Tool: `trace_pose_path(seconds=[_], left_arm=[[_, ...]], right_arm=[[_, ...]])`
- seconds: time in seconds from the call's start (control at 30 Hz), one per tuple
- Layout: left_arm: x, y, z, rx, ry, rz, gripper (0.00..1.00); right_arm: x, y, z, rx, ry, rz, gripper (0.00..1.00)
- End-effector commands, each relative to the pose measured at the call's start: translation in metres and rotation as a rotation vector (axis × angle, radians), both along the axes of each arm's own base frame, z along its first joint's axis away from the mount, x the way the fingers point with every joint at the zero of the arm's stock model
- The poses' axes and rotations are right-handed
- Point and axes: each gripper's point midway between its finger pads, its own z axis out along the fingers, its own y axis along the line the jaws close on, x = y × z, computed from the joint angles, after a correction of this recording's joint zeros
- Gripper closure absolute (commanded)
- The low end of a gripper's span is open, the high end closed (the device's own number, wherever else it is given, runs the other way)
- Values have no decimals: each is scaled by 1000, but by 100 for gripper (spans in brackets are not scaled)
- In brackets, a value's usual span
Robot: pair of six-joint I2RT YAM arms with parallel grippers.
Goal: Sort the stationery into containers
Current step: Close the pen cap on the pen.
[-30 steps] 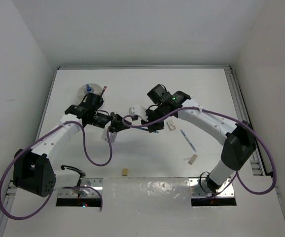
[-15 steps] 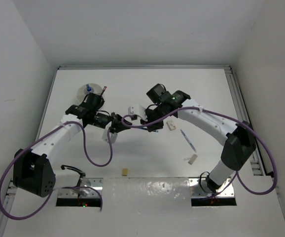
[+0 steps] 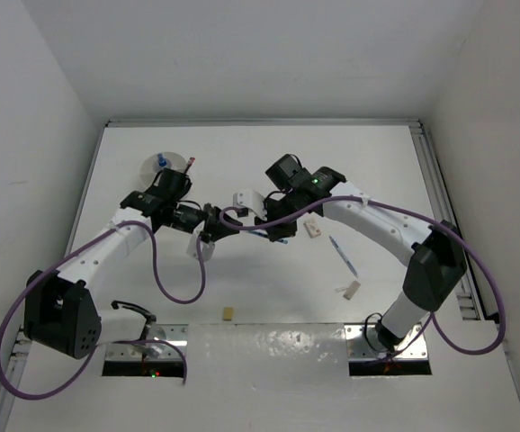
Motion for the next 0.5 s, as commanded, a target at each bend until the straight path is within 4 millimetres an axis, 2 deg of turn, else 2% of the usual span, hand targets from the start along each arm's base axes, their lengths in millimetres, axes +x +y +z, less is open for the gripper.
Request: trace_pose_path(seconds=[0.0, 0.13, 0.3, 0.43, 0.47], left_arm=[[-12, -23, 17, -94, -150, -155, 100], [-20, -23, 11, -75, -115, -182, 100], [-30, -29, 7, -81, -112, -244, 100], [-27, -30, 8, -84, -126, -242, 100], [-27, -30, 9, -84, -121, -240, 100]], right_arm=[[12, 74, 77, 332, -155, 131, 100], [13, 78, 87, 358, -180, 150, 100], [14, 94, 98, 408, -188, 178, 100], [10, 96, 87, 391, -148, 176, 100], [9, 96, 89, 400, -154, 175, 100]])
